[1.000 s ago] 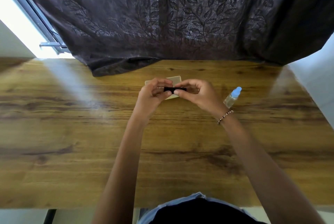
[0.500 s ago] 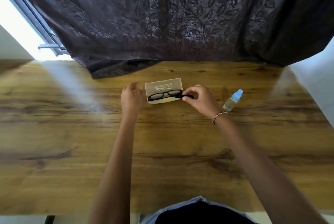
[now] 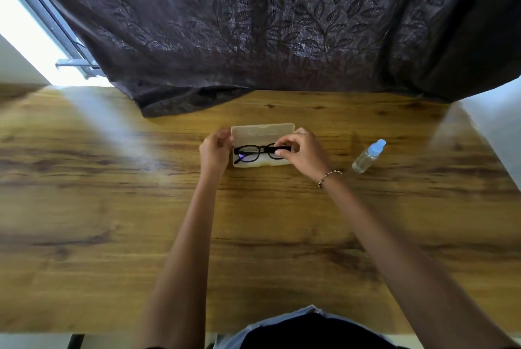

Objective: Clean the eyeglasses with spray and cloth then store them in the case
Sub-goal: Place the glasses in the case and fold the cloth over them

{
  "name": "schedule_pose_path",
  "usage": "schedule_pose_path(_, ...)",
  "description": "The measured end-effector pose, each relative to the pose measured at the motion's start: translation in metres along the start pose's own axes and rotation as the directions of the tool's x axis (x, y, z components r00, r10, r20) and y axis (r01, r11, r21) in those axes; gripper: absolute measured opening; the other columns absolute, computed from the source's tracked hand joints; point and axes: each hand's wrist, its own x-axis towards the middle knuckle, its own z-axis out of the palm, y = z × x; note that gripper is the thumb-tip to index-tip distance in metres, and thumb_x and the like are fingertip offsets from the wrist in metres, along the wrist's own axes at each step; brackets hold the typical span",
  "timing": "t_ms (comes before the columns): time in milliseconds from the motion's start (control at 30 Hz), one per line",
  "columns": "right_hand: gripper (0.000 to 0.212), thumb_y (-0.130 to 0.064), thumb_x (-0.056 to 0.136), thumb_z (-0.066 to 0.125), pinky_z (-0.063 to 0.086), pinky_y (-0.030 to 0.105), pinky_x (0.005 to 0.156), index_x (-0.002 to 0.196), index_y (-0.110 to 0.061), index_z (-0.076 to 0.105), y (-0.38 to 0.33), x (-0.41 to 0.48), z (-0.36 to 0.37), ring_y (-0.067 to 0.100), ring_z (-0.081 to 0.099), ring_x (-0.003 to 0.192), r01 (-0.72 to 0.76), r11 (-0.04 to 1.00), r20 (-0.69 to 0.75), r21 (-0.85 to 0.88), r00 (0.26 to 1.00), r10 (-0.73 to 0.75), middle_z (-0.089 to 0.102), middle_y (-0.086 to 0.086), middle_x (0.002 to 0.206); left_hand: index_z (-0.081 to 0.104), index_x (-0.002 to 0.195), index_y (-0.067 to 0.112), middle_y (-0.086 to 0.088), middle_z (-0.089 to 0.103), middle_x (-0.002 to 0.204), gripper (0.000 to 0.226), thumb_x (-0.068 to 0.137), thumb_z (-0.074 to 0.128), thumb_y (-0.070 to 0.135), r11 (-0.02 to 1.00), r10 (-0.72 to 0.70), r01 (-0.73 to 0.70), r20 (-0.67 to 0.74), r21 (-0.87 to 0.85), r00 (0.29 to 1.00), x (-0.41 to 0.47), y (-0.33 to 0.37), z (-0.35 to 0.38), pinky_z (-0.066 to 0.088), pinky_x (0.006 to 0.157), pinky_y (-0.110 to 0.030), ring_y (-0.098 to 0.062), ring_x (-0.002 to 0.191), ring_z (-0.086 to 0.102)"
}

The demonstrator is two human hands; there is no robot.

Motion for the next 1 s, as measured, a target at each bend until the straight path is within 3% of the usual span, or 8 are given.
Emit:
schedule_pose_path(67, 0.015, -0.019, 0.079, 0.075, 0.047, 0.03, 0.075, 0.093, -0.02, 0.074, 0.0, 0.001, 0.008, 0.019, 0.053, 0.084, 0.005, 1.0, 0.005, 0.004, 1.0, -0.005, 0.051, -0.002, 0.088, 0.063, 0.116, 0.009, -0.008, 0.066, 0.115, 0.023, 0.094, 0.057, 0.013, 0.998, 0.054, -0.054, -0.022, 0.012, 0.998, -0.004, -0.001, 0.0, 0.054, 0.09, -0.037, -0.018, 0.1, 0.063)
schedule_pose_path(200, 0.013, -0.022, 0.079, 0.075, 0.046, 0.026, 0.07, 0.092, -0.024, 0.074, -0.004, 0.002, 0.025, 0.016, 0.052, 0.084, 0.045, 0.999, -0.006, -0.01, 0.999, -0.045, 0.051, -0.004, 0.086, 0.065, 0.113, 0.009, 0.001, 0.064, 0.106, 0.021, 0.094, 0.056, 0.011, 0.987, 0.148, -0.143, -0.069, 0.073, 0.986, -0.01, -0.006, 0.0, 0.044, 0.071, -0.006, -0.007, 0.089, 0.057)
schedule_pose_path(300, 0.014, -0.021, 0.079, 0.075, 0.046, 0.028, 0.071, 0.092, -0.024, 0.074, -0.005, 0.004, 0.033, 0.015, 0.05, 0.084, 0.078, 0.996, -0.033, -0.035, 0.996, -0.079, 0.049, -0.006, 0.085, 0.065, 0.111, 0.008, 0.003, 0.063, 0.102, 0.02, 0.094, 0.057, 0.008, 0.987, 0.149, -0.143, -0.087, 0.071, 0.985, -0.011, -0.008, 0.0, 0.04, 0.064, 0.002, -0.008, 0.088, 0.056)
schedule_pose_path(600, 0.029, -0.023, 0.078, 0.076, 0.04, 0.021, 0.075, 0.106, -0.018, 0.07, -0.005, 0.003, 0.033, 0.016, 0.052, 0.093, 0.123, 0.991, -0.039, -0.053, 0.991, -0.125, 0.052, -0.004, 0.094, 0.064, 0.114, 0.008, -0.007, 0.068, 0.109, 0.022, 0.094, 0.057, 0.009, 0.986, 0.158, -0.151, -0.107, 0.07, 0.982, -0.012, -0.01, 0.001, 0.042, 0.066, 0.001, -0.008, 0.089, 0.057)
schedule_pose_path(800, 0.041, -0.025, 0.085, 0.069, 0.044, 0.021, 0.08, 0.122, -0.014, 0.057, 0.006, 0.004, 0.017, 0.013, 0.046, 0.096, 0.064, 0.996, -0.27, -0.067, 0.96, -0.08, 0.05, 0.006, 0.112, 0.063, 0.117, 0.01, -0.005, 0.067, 0.113, 0.025, 0.094, 0.057, 0.009, 0.99, 0.137, -0.132, -0.103, 0.057, 0.985, -0.011, -0.012, 0.001, 0.045, 0.066, -0.005, -0.005, 0.089, 0.055)
schedule_pose_path(867, 0.047, -0.033, 0.091, 0.06, 0.047, 0.026, 0.085, 0.134, -0.017, 0.05, 0.012, 0.011, 0.009, 0.018, 0.049, 0.104, -0.008, 1.0, -0.264, -0.018, 0.965, 0.003, 0.049, 0.009, 0.119, 0.063, 0.118, 0.01, -0.004, 0.067, 0.113, 0.025, 0.093, 0.057, 0.009, 0.989, 0.141, -0.136, -0.104, 0.059, 0.984, -0.011, -0.013, 0.002, 0.045, 0.065, -0.003, -0.002, 0.086, 0.055)
schedule_pose_path(933, 0.051, -0.042, 0.095, 0.051, 0.049, 0.019, 0.072, 0.14, -0.02, 0.044, 0.016, 0.019, 0.004, 0.008, 0.054, 0.088, -0.09, 0.994, -0.173, 0.06, 0.98, 0.099, 0.055, 0.003, 0.109, 0.063, 0.117, 0.01, -0.004, 0.067, 0.111, 0.025, 0.093, 0.057, 0.008, 0.987, 0.151, -0.145, -0.111, 0.064, 0.982, -0.011, -0.014, 0.002, 0.044, 0.064, -0.001, 0.004, 0.081, 0.052)
schedule_pose_path(1000, 0.052, -0.045, 0.097, 0.045, 0.033, 0.007, 0.044, 0.141, -0.017, 0.045, 0.019, 0.025, 0.005, -0.003, 0.04, 0.049, -0.123, 0.987, -0.109, 0.103, 0.985, 0.135, 0.062, -0.003, 0.086, 0.063, 0.117, 0.009, -0.004, 0.067, 0.111, 0.025, 0.093, 0.057, 0.008, 0.985, 0.163, -0.156, -0.113, 0.067, 0.98, -0.01, -0.015, 0.002, 0.045, 0.064, 0.0, 0.002, 0.082, 0.053)
